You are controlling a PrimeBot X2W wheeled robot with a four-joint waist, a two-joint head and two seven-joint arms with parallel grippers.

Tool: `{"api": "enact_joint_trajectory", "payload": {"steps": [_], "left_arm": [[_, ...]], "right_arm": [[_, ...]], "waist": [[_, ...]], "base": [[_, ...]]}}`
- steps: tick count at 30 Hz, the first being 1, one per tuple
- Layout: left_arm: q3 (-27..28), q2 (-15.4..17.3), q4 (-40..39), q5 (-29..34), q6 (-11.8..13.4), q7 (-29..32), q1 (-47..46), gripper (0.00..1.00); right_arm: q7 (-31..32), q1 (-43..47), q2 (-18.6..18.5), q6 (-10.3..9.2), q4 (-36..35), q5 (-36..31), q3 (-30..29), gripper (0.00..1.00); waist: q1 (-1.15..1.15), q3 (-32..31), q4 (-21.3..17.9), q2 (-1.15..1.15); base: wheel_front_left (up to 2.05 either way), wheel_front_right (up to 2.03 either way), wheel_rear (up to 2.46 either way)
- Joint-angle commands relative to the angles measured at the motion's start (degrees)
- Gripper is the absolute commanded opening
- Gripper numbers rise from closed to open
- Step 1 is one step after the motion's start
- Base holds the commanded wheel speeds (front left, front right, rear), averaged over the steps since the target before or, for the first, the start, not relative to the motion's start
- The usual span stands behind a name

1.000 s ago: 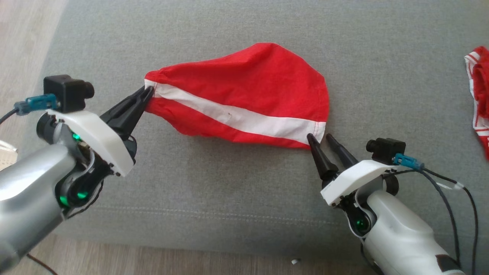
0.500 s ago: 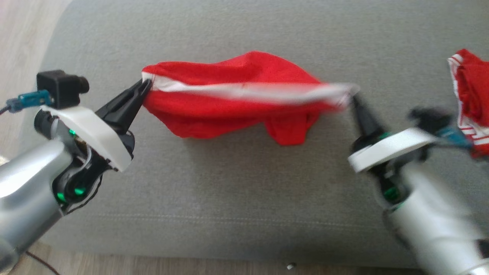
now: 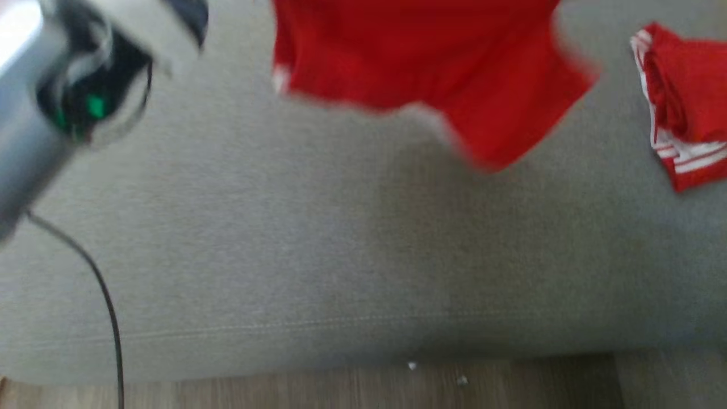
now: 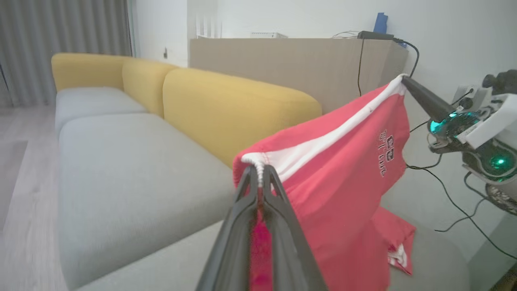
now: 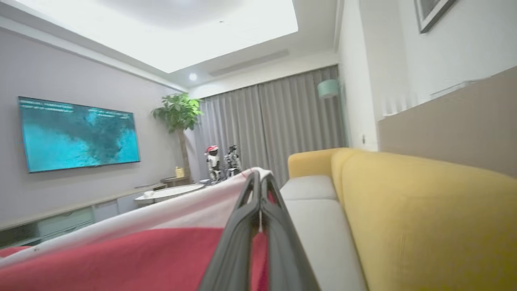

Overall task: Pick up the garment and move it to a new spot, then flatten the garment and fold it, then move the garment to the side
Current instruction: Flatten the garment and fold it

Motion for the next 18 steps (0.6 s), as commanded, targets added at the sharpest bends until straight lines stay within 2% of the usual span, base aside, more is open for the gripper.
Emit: {"api": "enact_joint_trajectory", "payload": {"steps": [1,6,10,14,18], "left_arm": [[4.1,-0.3,1.93,2.27,-0.27,-0.6,-6.77,0.0],[6.44,-7.83,11.68,9.36,-0.25,-5.59,-17.75,0.0],[9.77,-11.92,16.44,14.39,-0.96,-7.27,-19.91,0.0],[13.97,-11.73,13.69,21.49,-2.24,-7.34,-13.75,0.0],[15.2,-9.17,6.66,28.06,-2.84,-7.35,-1.47,0.0]], "right_arm": [[0.27,-4.4,-0.55,0.19,-0.17,-2.0,-1.07,0.0],[-2.83,-16.15,1.23,0.19,4.09,-7.52,-3.92,0.0],[-5.99,-19.1,0.89,0.19,4.14,-11.74,-2.93,0.0],[-7.68,-13.9,0.5,0.19,0.81,-12.15,-1.57,0.0],[-8.63,-1.62,-2.23,0.19,-6.77,-13.95,0.46,0.0]], "waist": [[0.0,4.61,-3.21,0.0],[0.0,9.08,-6.22,0.0],[0.0,10.31,-7.61,0.0],[0.0,10.28,-8.38,0.0],[0.0,9.36,-8.16,0.0]], "base": [[0.0,0.0,0.0],[0.0,0.0,0.0],[0.0,0.0,0.0],[0.0,0.0,0.0],[0.0,0.0,0.0]]}}
